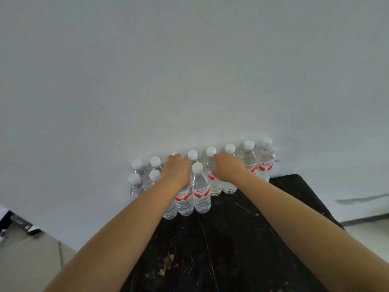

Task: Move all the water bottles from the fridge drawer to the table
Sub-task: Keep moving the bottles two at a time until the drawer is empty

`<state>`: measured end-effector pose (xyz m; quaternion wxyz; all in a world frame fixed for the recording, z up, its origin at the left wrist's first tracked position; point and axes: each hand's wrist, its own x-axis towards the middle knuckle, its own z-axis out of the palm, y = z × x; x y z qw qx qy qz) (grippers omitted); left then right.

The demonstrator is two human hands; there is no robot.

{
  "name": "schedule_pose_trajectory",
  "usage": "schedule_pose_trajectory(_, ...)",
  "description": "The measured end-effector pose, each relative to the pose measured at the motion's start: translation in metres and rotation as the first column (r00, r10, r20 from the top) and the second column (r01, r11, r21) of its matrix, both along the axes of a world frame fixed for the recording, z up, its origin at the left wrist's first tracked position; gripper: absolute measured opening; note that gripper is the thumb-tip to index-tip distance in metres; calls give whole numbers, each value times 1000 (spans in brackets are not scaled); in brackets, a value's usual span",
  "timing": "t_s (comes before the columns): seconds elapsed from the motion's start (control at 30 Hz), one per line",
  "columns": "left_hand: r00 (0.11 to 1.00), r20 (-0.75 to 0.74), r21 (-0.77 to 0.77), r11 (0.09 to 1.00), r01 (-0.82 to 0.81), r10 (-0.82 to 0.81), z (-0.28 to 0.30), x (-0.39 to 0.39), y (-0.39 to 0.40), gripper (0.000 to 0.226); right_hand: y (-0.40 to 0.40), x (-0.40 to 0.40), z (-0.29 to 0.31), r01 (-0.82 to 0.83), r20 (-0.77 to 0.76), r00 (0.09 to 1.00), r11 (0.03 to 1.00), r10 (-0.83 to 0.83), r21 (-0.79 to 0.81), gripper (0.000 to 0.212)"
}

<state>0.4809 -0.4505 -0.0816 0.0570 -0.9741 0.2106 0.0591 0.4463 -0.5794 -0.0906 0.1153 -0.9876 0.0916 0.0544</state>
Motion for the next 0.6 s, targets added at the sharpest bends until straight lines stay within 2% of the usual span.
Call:
schedule_pose_trajectory(0.17,973,159,-2,985,171,-168,56,-62,-41,40,-38,-81,63,124,103,988,986,-112,-110,40)
schedule_pose_trajectory(0.3,881,279,-3,917,400,-383,88,-141,-96,36,-80,-188,102,322,187,938,933,-291,-162,41)
schedule_pose_trajectory(0.43,693,363,81,762,642,-623,108,-249,-165,32,-126,-324,126,550,229,830,814,-508,-187,39)
schedule_pose_trajectory(0.6,489,308,108,541,834,-816,126,-412,-239,32,-167,-511,145,786,247,618,594,-747,-171,39)
